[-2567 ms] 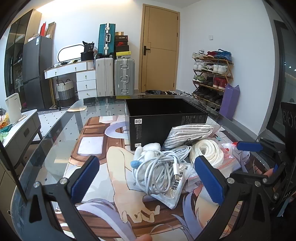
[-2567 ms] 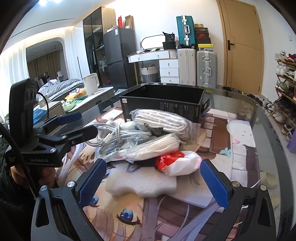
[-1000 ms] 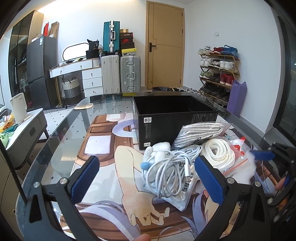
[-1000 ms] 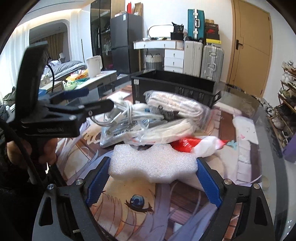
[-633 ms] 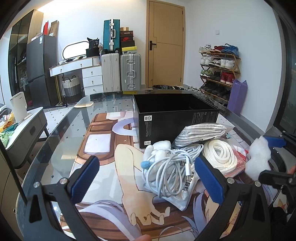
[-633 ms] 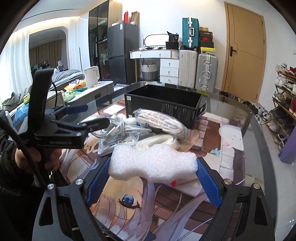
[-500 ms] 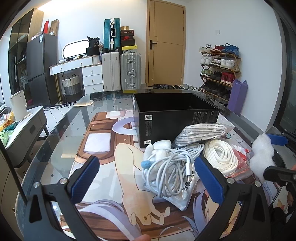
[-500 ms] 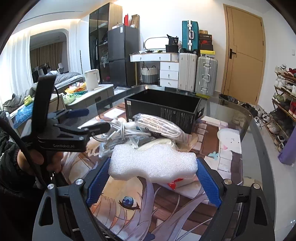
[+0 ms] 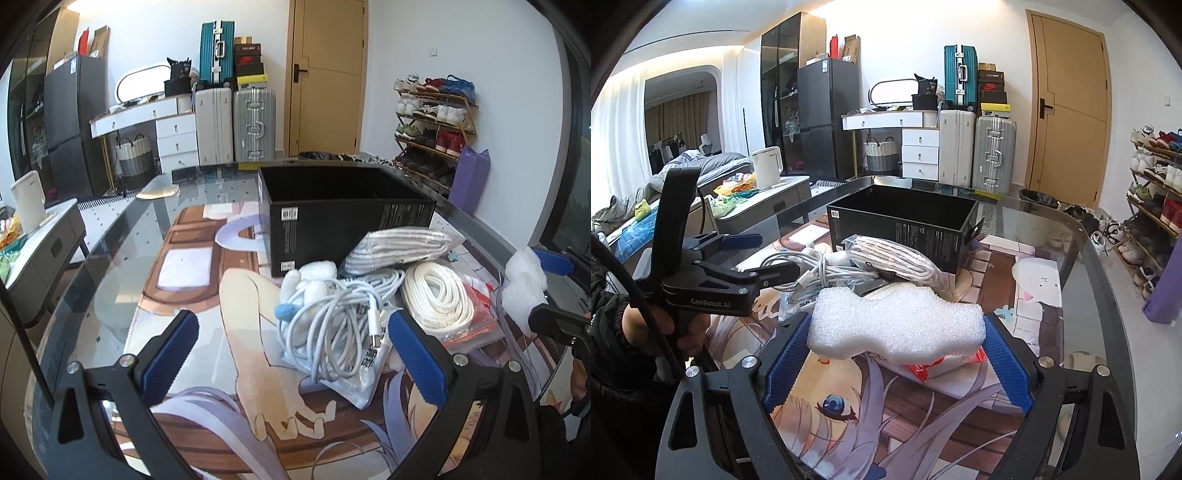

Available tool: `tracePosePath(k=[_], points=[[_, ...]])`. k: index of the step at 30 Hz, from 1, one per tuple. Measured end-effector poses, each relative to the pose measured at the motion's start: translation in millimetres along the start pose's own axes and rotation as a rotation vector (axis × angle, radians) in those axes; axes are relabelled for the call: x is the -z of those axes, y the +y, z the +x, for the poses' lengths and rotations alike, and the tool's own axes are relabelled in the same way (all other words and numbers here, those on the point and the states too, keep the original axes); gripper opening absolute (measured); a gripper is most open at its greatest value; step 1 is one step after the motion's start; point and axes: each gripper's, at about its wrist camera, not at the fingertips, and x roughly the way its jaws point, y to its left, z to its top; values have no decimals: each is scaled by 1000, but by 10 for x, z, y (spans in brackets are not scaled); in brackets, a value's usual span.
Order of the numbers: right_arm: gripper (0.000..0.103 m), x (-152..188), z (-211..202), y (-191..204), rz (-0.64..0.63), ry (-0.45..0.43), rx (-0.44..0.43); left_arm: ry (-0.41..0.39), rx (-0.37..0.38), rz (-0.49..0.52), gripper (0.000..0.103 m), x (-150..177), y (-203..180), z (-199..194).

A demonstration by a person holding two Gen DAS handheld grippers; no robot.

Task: Organize soft objects
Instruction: 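Grasp the white cable bundle with the left gripper while the right gripper holds the foam block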

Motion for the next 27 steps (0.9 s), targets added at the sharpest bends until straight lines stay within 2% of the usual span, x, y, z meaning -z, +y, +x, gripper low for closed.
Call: tracePosePath(k=[7, 12, 15, 17, 22, 23, 24, 27], points=[[91, 16, 34, -58, 14, 11, 5, 23, 18, 3, 102, 12, -20, 11], [91, 22, 51, -61, 13, 13, 0, 72, 64, -31, 89, 12, 21, 78], [91, 26, 64, -60, 11, 14, -2, 74, 104, -72, 78, 31, 64, 81], [91, 26, 65, -56, 11, 14, -3, 75, 129, -70, 58, 40, 48, 81], [91, 29, 64, -54, 11, 12, -1, 45, 130, -58, 42, 47, 8, -2], [91, 28, 68, -55, 11, 11, -1, 29, 122, -62, 25, 45, 15, -28], [91, 32, 64, -50, 11, 12, -1, 27, 111, -60, 21, 41, 21, -35], [91, 32, 63, -51, 10, 11, -1, 14, 116, -62, 21, 34, 47, -40]])
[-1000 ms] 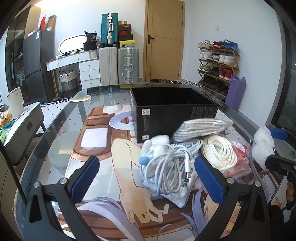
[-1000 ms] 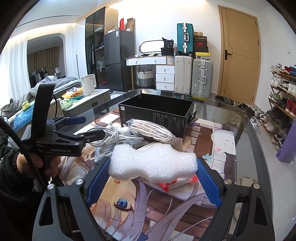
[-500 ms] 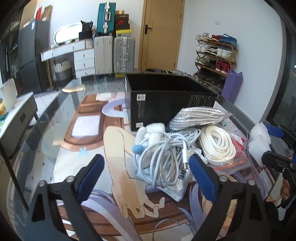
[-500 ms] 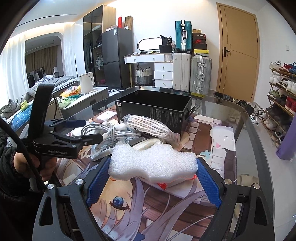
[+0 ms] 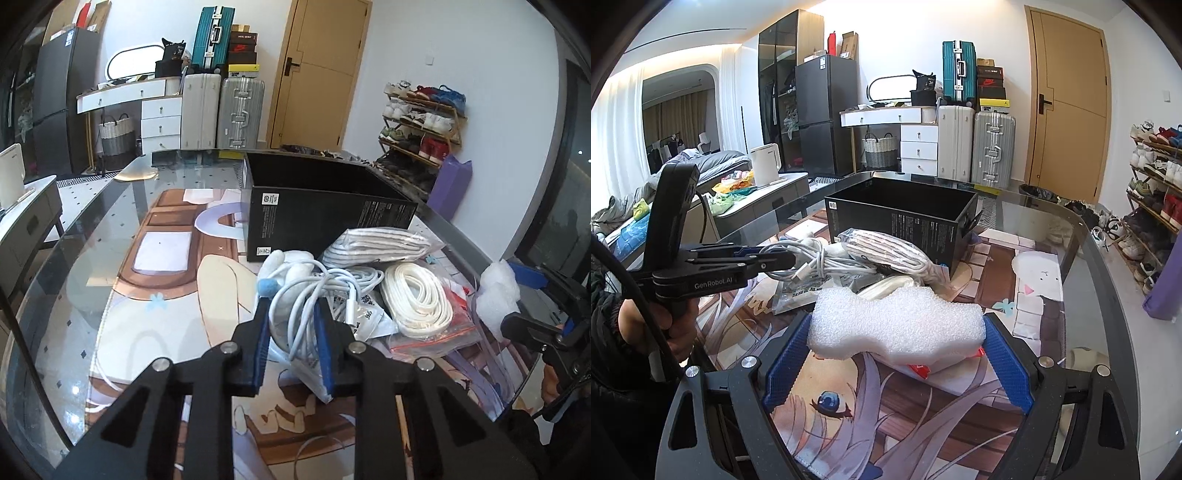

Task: Organize soft objects
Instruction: 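Grasp the white cable bundle with the left gripper while the right gripper holds the foam block, then carry the foam block and cable bundle over the black box and release both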

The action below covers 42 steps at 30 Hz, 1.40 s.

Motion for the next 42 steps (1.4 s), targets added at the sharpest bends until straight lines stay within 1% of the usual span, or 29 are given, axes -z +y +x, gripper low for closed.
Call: tracePosePath(k=[4, 5, 9, 17, 33, 42], points=[[91, 1, 0, 0, 0, 0, 0, -47, -33, 36, 20, -15, -51, -81], [91, 0, 0, 0, 0, 0, 1, -73, -35, 49, 20, -17, -74, -125], [91, 1, 1, -1, 1, 0, 0, -129, -23, 76, 18, -49, -123, -229], [91, 2, -19, -3, -3, -5, 1, -143, -3, 86, 14, -75, -144, -269], [91, -64, -63, -7, -1, -34, 10, -194, 54, 74, 13, -191, -210, -472], [91, -213, -43, 9, -15, -64, 6, -227, 58, 73, 13, -289, -223, -583]])
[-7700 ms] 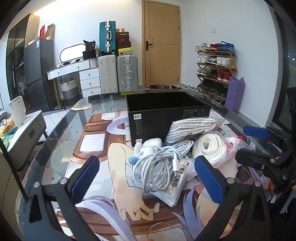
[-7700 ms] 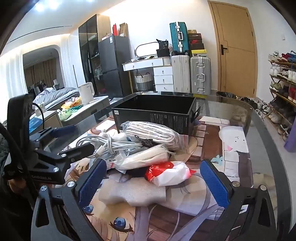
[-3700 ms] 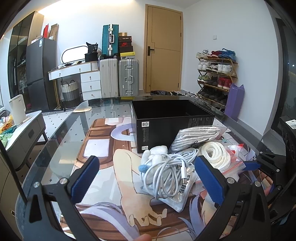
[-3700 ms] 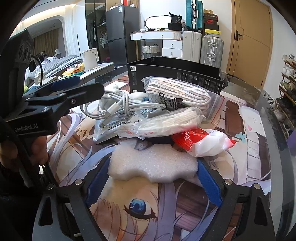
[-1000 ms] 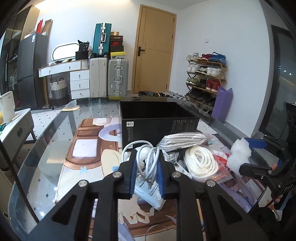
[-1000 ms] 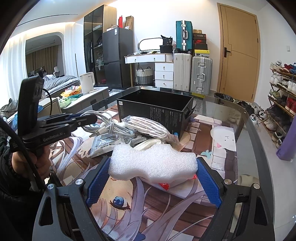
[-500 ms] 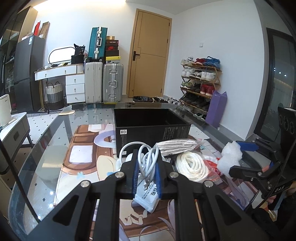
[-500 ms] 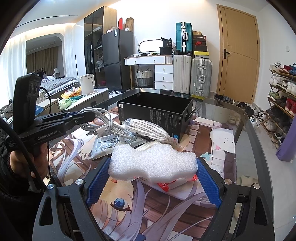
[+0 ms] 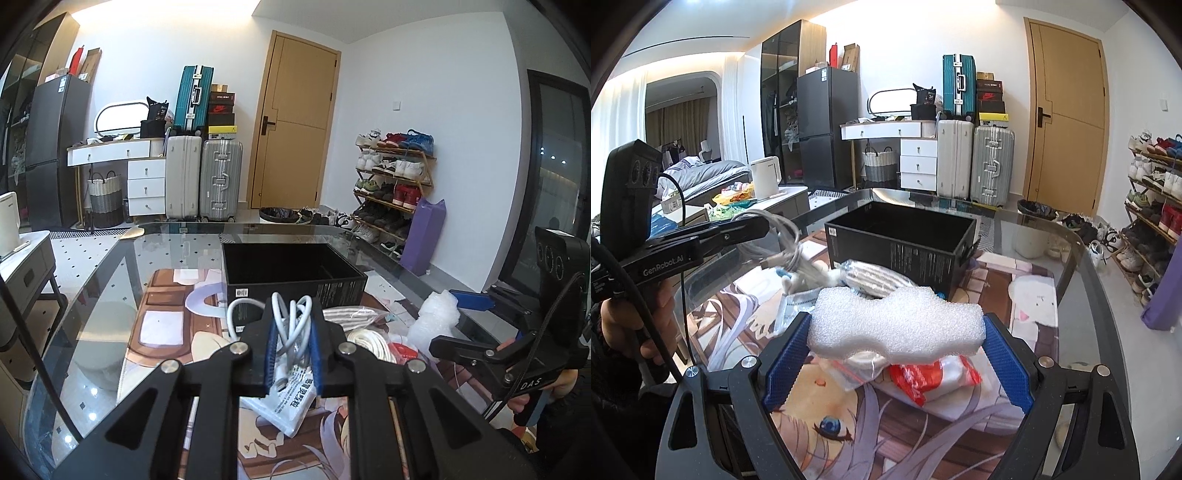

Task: Organize soft objects
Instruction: 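Carry the foam block and cable bundle over the black box and release both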

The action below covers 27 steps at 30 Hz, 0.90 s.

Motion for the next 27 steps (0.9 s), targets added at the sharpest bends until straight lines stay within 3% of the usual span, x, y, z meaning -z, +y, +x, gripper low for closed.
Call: tracePosePath(k=[27], points=[[91, -560, 407, -61, -68, -36, -17, -71, 21, -17, 13, -496, 86, 242]])
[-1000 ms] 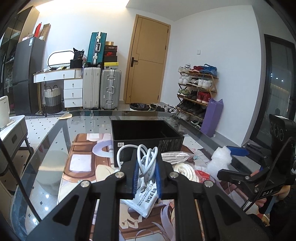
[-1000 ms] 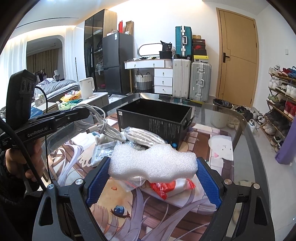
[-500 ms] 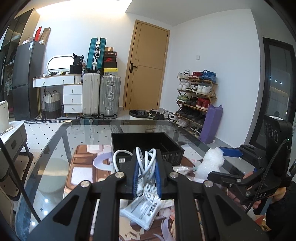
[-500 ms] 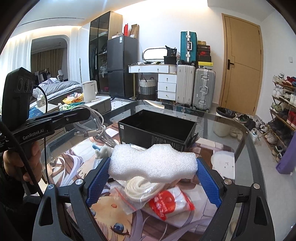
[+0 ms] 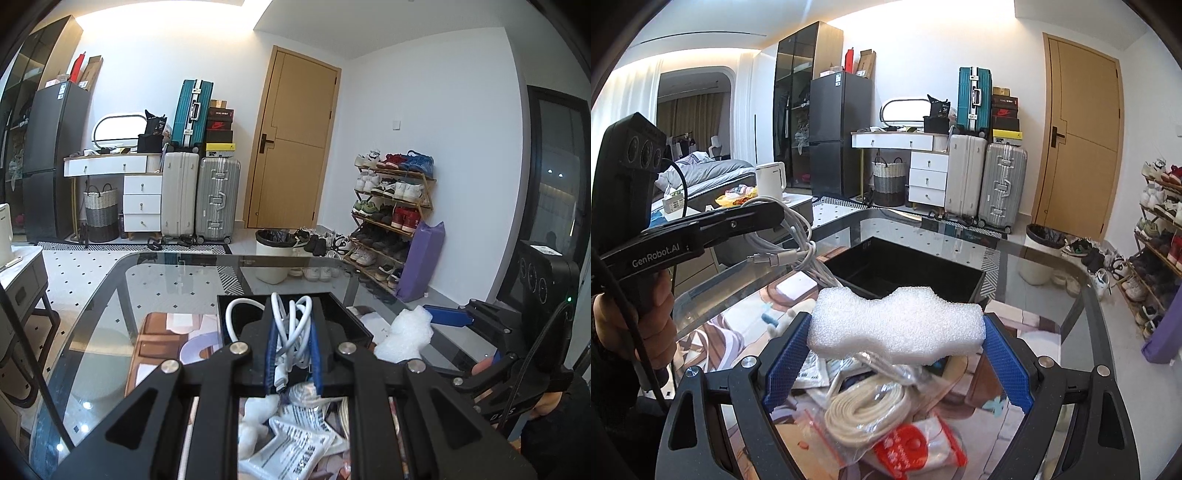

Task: Organize soft objects
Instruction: 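Carry the foam block and cable bundle over the black box and release both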

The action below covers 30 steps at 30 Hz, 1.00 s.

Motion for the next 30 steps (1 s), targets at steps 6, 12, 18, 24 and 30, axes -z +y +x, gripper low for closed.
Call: tracePosePath(k=[6, 12, 18, 24, 30], points=[[91, -134, 156, -64, -4, -1, -1, 2, 1, -3, 13, -72, 39, 134], [91, -238, 381, -116, -5, 28, 19, 8, -10, -6, 13, -131, 93, 284], [91, -319, 616, -118, -10, 53, 33, 32, -27, -10, 13, -144, 111, 458], [91, -381, 832, -152, -8, 77, 32, 64, -50, -9, 13, -142, 105, 615], [91, -424, 942, -224, -4, 92, 34, 83, -65, -6, 13, -144, 94, 731]])
